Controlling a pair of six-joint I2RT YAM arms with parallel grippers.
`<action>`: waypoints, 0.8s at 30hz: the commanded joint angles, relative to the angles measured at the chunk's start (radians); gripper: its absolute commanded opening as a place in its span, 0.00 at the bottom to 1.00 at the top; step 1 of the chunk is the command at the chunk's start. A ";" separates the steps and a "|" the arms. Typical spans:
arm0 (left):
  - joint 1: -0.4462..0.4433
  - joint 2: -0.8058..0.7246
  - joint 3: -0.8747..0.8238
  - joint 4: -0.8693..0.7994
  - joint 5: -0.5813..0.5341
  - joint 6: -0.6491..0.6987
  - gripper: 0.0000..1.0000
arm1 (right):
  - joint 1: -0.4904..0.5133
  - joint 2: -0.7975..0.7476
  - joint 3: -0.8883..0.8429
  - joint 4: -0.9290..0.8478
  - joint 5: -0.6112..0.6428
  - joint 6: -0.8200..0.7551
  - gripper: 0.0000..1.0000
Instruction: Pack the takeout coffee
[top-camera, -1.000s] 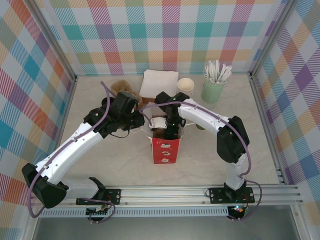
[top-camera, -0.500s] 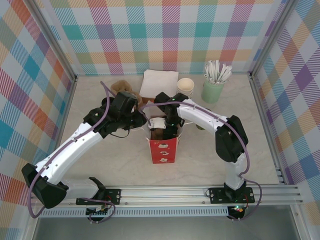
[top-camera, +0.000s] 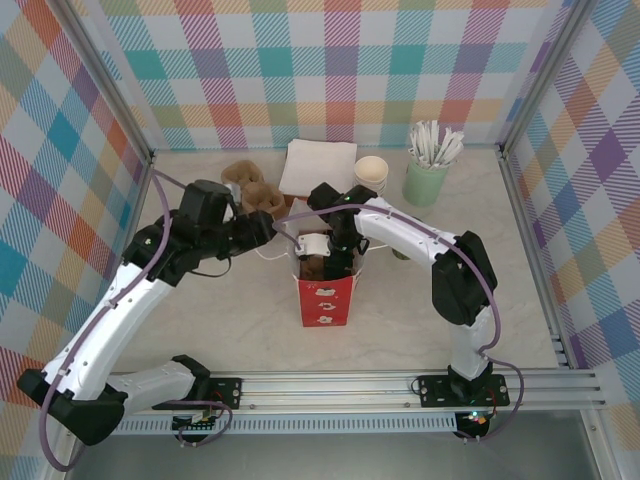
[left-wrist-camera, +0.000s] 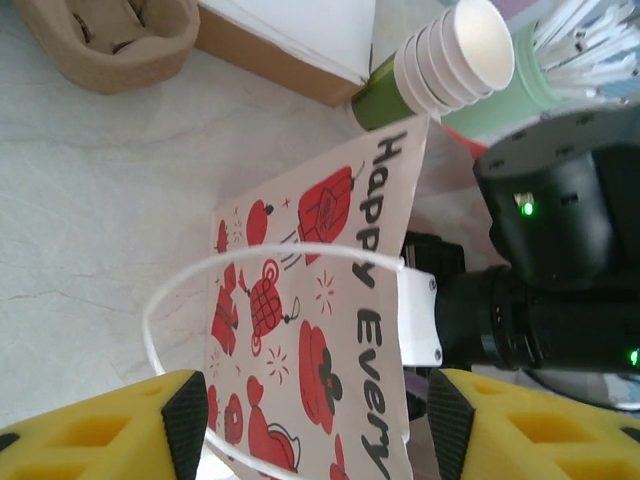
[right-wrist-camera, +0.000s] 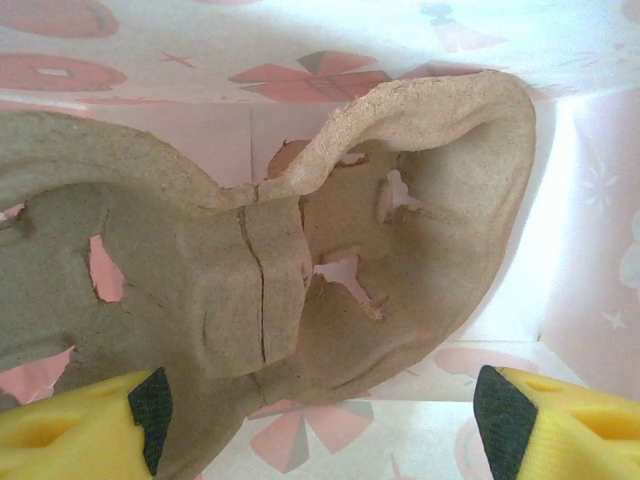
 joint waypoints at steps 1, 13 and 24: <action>0.061 0.012 0.027 0.064 0.136 0.034 0.64 | 0.014 -0.047 0.011 0.000 -0.005 0.004 0.82; 0.121 0.238 0.143 0.114 0.342 0.200 0.76 | 0.017 -0.080 -0.011 0.012 -0.009 0.001 0.82; 0.121 0.439 0.246 -0.001 0.296 0.287 0.64 | 0.020 -0.075 -0.029 0.006 0.003 -0.013 0.82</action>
